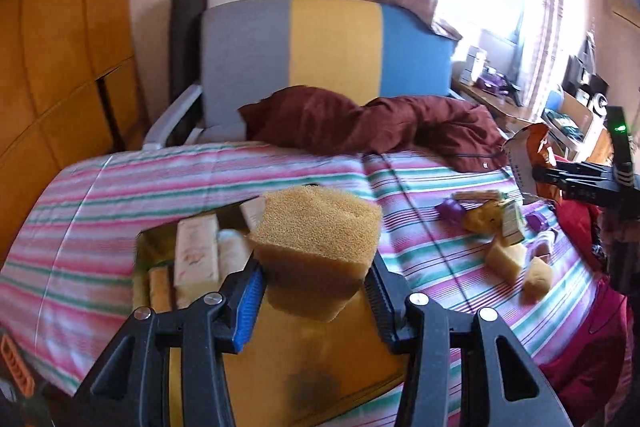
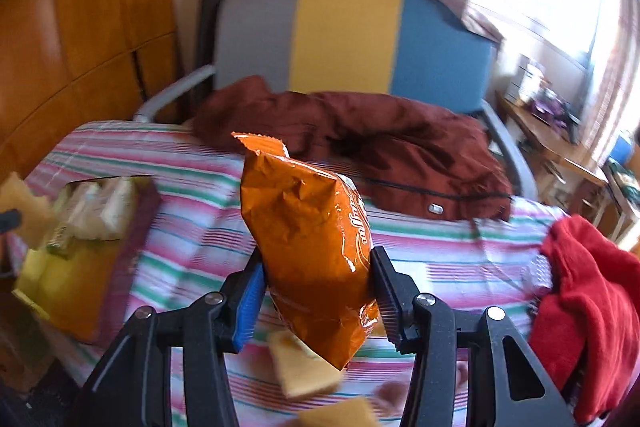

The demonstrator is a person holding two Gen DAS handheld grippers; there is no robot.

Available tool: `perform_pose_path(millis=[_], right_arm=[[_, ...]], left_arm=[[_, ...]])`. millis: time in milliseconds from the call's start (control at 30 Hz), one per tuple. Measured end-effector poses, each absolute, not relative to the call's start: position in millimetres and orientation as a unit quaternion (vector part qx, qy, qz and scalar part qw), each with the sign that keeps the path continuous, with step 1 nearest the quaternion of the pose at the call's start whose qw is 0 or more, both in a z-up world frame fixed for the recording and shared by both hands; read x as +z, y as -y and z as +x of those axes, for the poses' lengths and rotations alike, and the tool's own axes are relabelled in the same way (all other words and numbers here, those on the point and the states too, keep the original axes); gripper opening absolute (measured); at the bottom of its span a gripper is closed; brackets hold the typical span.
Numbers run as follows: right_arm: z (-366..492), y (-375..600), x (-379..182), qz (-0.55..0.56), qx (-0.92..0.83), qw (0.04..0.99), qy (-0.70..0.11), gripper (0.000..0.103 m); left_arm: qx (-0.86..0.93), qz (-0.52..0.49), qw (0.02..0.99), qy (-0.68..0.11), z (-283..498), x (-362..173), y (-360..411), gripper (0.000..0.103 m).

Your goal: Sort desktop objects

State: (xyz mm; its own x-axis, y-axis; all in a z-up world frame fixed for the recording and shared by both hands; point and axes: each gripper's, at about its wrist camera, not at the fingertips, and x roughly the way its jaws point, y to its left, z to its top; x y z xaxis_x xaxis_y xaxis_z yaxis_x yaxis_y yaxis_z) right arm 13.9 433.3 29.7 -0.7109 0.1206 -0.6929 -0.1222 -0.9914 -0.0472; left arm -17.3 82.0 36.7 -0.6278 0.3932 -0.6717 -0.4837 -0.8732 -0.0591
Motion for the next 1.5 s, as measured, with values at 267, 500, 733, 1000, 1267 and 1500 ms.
perform_pose_path(millis=[267,500,733,1000,1267,1500], right_arm=[[9.6,-340.0,28.9,-0.367,0.930,-0.033,-0.002,0.051],[3.3,-271.7,0.6,-0.395,0.911,-0.115,-0.042,0.051],[-5.5,-223.9,-20.5,-0.420,0.889,-0.168,-0.075,0.051],[-16.8,-187.2,-35.3,-0.444,0.869,-0.197,-0.097,0.051],[-42.3,-167.4,-36.7,-0.446,0.849,-0.232,-0.163,0.064],[-42.4,-149.1,-37.6,-0.442,0.837,-0.270,-0.178,0.077]], left_arm=[[0.901,-0.379,0.208,-0.039,-12.2,10.9,-39.9,0.048],[0.898,-0.401,0.181,-0.014,-8.4,-12.7,-5.1,0.048],[0.898,-0.415,0.147,0.021,-7.7,-26.8,36.4,0.048],[0.891,-0.433,0.133,0.037,-6.0,-46.7,58.4,0.048],[0.890,-0.438,0.124,0.023,-10.5,-48.1,53.1,0.050],[0.886,-0.446,0.124,0.028,-10.8,-50.6,57.1,0.060]])
